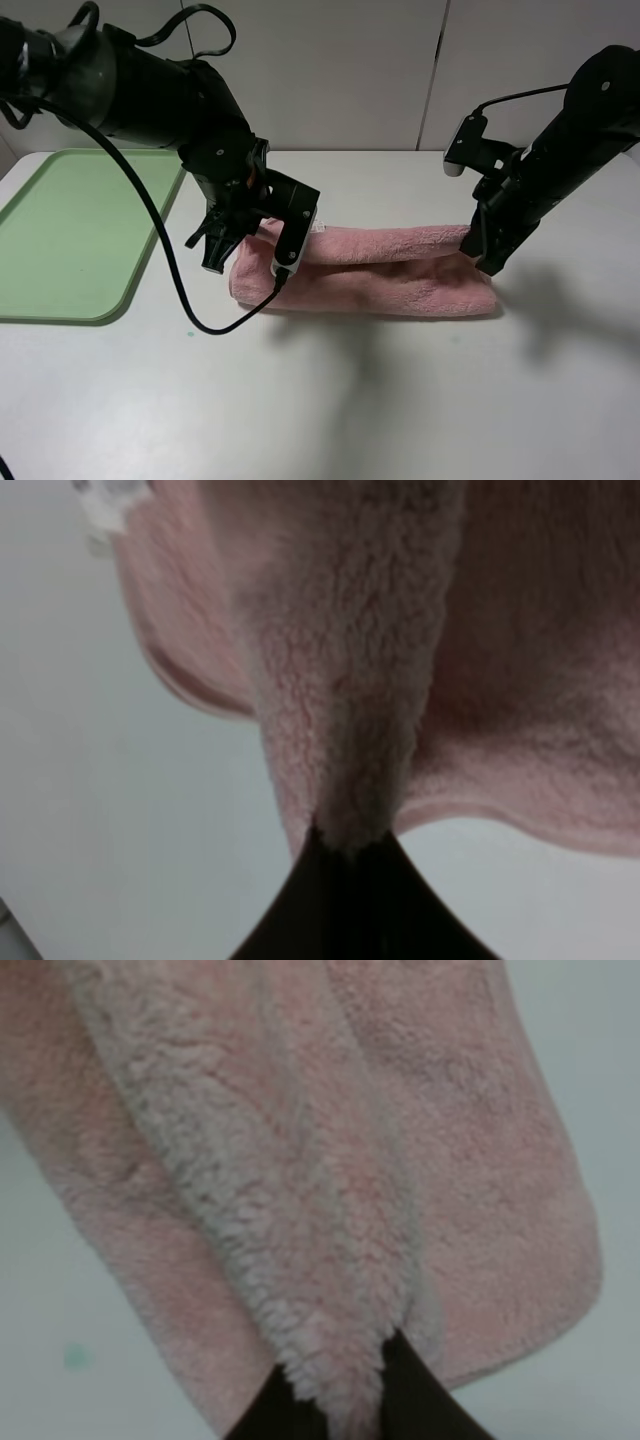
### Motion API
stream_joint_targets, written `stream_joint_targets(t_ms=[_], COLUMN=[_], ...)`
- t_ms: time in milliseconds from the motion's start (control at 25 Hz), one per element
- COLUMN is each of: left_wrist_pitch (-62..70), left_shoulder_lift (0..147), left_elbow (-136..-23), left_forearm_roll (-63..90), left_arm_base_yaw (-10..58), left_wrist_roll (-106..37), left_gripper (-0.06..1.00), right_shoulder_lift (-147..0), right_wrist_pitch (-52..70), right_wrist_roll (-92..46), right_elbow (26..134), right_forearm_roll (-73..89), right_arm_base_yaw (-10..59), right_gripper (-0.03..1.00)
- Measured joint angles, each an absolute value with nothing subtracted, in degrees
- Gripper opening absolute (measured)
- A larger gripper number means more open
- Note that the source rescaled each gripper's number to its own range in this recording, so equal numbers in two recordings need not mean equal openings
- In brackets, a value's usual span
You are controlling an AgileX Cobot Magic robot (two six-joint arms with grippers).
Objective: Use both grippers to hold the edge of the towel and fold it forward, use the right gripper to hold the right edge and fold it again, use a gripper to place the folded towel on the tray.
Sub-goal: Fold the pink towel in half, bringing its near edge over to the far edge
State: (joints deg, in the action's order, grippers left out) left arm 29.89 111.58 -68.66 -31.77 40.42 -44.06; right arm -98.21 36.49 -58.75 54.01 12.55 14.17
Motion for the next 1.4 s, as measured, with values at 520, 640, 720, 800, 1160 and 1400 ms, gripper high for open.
stream_joint_targets(t_ms=[520,640,720,800,1160,1400], left_wrist_pitch=[26.48,26.46,26.46,26.41,24.49,21.23], left_shoulder_lift=[111.68,111.68,111.68,111.68,111.68,111.68], left_elbow=[-68.66,-68.66,-68.66,-68.66,-68.66,-68.66], left_forearm_roll=[-31.83,-31.83,-31.83,-31.83,-31.77,-32.00], left_arm_base_yaw=[40.42,40.42,40.42,40.42,39.35,35.58], left_wrist_roll=[-44.13,-44.13,-44.13,-43.91,-39.89,-35.63], left_gripper=[0.00,0.00,0.00,0.02,0.58,0.89], right_shoulder_lift=[-98.21,-98.21,-98.21,-98.21,-98.21,-98.21], right_wrist_pitch=[33.15,33.21,33.21,33.21,21.52,17.33], right_wrist_roll=[-58.98,-58.98,-58.98,-58.98,-51.83,-50.50], right_elbow=[54.01,54.01,54.01,54.01,54.01,54.01], right_forearm_roll=[12.55,12.55,12.55,12.55,12.12,12.12], right_arm_base_yaw=[14.07,14.07,14.07,14.07,14.07,14.07], right_gripper=[0.00,0.00,0.01,0.07,0.96,1.00])
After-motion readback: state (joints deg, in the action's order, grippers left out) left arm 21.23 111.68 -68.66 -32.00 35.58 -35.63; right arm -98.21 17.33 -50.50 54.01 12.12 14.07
